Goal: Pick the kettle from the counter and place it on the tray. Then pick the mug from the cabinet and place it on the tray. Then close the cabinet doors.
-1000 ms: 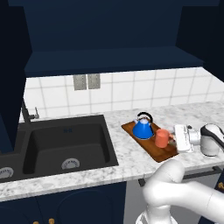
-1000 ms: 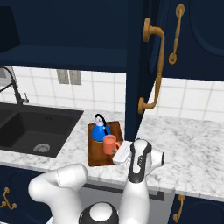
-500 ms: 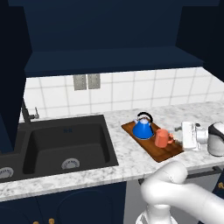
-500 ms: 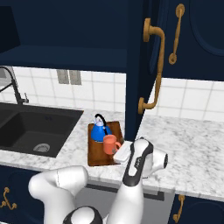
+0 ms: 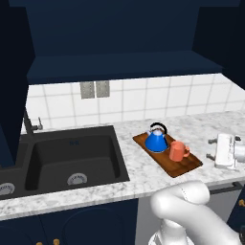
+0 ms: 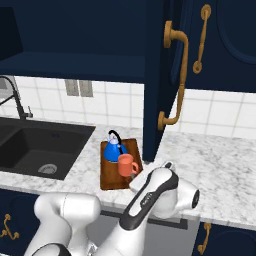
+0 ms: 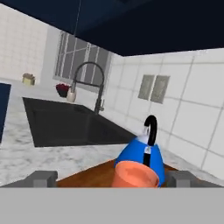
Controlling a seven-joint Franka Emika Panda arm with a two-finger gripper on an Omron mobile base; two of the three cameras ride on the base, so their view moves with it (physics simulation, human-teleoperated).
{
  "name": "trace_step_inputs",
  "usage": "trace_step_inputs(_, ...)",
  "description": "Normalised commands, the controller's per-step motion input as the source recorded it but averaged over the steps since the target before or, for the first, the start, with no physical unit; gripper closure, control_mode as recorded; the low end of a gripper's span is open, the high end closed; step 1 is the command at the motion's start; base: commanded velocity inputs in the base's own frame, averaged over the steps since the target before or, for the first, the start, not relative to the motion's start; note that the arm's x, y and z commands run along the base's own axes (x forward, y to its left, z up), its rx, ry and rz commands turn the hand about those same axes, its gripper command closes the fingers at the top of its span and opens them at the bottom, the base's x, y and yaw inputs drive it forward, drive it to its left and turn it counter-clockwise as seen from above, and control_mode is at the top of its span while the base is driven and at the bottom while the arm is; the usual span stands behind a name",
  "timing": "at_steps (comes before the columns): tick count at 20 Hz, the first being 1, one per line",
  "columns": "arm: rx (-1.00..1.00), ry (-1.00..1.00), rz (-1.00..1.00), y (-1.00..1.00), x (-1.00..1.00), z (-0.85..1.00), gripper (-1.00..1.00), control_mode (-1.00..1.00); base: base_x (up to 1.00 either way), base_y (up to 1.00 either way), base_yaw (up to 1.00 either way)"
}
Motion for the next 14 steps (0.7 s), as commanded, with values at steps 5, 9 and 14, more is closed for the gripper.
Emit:
trace_step_inputs(5,0.00,-0.35,-0.06,-0.20,-0.71,0.18,-1.00,-1.00,0.00,0.00,0.00)
trace_step_inputs(9,0.00,-0.28,-0.10,-0.31,-0.26,0.70,-1.00,-1.00,0.00,0.00,0.00)
trace_step_inputs(14,0.00,-0.26,-0.08,-0.25,-0.08,0.71,-1.00,-1.00,0.00,0.00,0.00)
